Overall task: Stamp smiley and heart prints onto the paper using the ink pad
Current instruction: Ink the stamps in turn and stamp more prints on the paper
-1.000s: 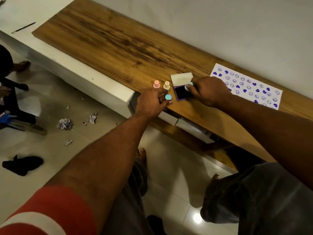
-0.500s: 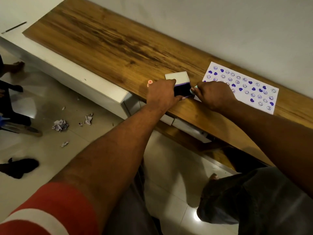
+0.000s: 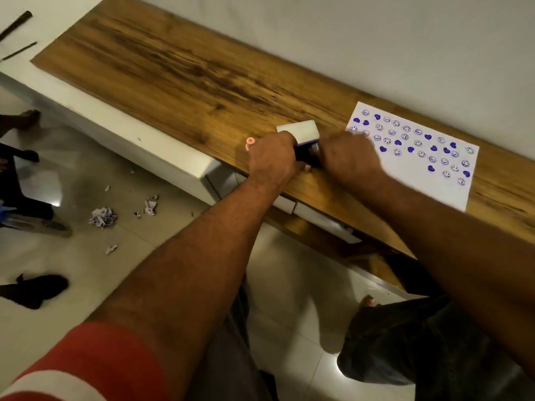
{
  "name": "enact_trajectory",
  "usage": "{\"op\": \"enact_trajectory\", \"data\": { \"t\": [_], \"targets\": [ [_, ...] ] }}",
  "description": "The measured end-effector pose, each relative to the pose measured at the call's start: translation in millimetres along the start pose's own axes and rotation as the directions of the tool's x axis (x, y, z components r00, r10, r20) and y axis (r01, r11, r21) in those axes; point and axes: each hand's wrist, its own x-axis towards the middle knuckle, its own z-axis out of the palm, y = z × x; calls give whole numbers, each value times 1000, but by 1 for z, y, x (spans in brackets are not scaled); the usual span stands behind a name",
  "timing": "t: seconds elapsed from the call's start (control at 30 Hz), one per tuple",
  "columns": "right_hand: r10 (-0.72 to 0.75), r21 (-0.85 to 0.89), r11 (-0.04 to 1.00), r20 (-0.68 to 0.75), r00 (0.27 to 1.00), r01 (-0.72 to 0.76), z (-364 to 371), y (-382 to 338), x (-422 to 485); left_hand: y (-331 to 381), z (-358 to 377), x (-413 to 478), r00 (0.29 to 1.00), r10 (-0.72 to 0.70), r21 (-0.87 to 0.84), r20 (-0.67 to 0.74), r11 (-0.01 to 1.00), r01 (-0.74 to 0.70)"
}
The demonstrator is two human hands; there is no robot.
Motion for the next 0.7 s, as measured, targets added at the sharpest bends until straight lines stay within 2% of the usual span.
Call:
{"op": "enact_trajectory", "data": {
  "t": [0.03, 0.07, 0.13, 0.23, 0.5, 0.7],
  "targets": [
    [31, -15, 999, 98, 995, -30, 14, -2, -7, 0, 0, 1, 1000, -3, -4, 6, 1000, 3],
    [68, -45, 997, 129, 989, -63, 25, -1, -8, 0, 0, 1, 1000, -9, -6, 13, 1000, 9],
    [108, -109, 990, 137, 985, -93, 32, -1, -4, 1, -1, 0, 999, -22, -10, 42, 1000, 23],
    [125, -103, 989, 174, 977, -108, 30, -3, 1, 4, -3, -1, 997, -35, -32, 63, 999, 38],
    [124, -89, 990, 127, 984, -113, 32, -3, -9, 2, -1, -5, 999, -21, -55, 50, 998, 24],
    [86, -58, 995, 160, 983, -78, 31, 5, -4, 3, 0, -2, 999, 33, 49, -6, 998, -32]
  ]
}}
